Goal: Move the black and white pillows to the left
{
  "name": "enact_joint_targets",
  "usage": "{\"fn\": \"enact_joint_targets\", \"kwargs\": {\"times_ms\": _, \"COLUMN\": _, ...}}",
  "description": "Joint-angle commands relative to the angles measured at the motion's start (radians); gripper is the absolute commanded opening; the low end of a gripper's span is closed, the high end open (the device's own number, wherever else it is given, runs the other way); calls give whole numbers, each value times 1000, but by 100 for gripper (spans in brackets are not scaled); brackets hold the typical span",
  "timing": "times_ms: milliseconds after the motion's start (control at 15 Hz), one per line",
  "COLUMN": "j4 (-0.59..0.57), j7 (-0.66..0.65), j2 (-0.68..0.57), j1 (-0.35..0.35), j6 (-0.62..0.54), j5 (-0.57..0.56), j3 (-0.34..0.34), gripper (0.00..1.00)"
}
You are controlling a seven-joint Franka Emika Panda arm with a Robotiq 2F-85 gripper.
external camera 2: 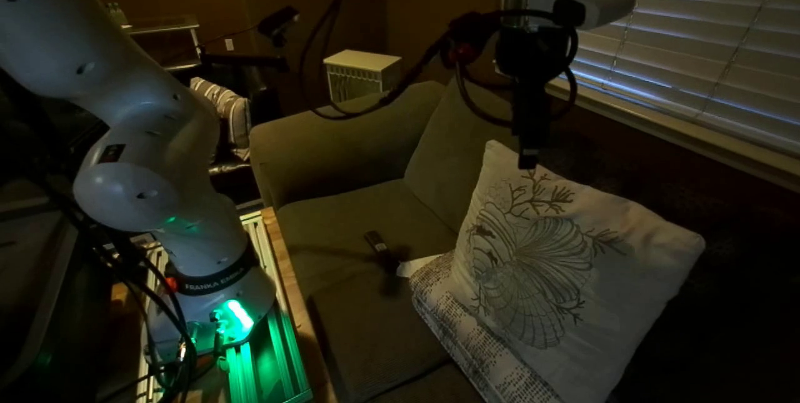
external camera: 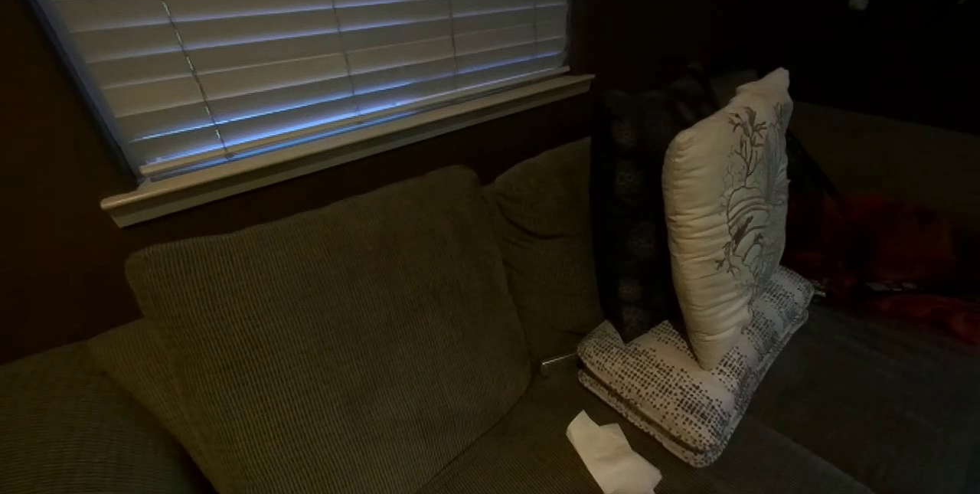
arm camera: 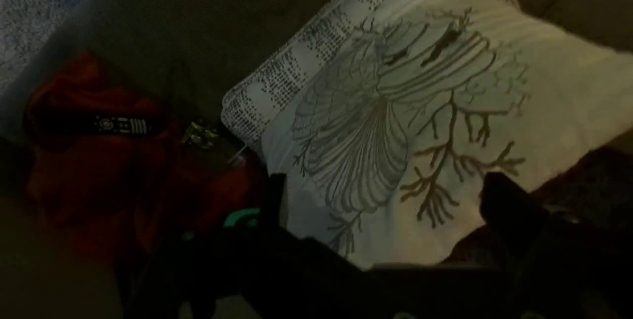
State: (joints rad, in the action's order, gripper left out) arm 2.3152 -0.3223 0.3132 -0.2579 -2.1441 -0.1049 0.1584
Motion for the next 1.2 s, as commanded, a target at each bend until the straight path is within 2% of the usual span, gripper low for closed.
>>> {"fn": "enact_joint_targets", "kwargs": {"times_ms": 0, "j4": -44, "j7": -170, "j2": -126, "j1": -21, "j6": -169, "j5": 12, "j3": -11, "gripper": 100}}
{"fn": "enact_joint_targets", "kwargs": {"times_ms": 200, "j4": -62, "j7": -340, "j2": -214, "j1": -23, "j6": -285, "j5": 8, "j3": -18, "gripper": 100}}
{"fn": "enact_joint_targets", "kwargs": {"times_ms": 467, "j4": -104, "j7": -521, "j2": -308, "j1": 3, "j6": -356, "j5": 36, "j3": -1, "gripper": 100}}
{"fn": "enact_joint_targets", "kwargs": {"times_ms": 600, "j4": -133, "j7": -546, "j2": -342, "j1": 18, "j6": -356, "j5": 79, "j3": 6, "gripper": 100}}
{"fn": "enact_joint_targets", "kwargs": {"times_ms": 867, "j4": -185, "j7": -516, "j2": -402, "j1": 41, "j6": -361, "j5": 162, "j3": 9, "gripper": 100}}
{"fn": "enact_joint_targets", "kwargs": {"times_ms": 1133, "j4": -215, "j7": -503, "j2": -455, "j1": 61, "j6": -382, "j5": 168, "j3": 11, "gripper": 100}}
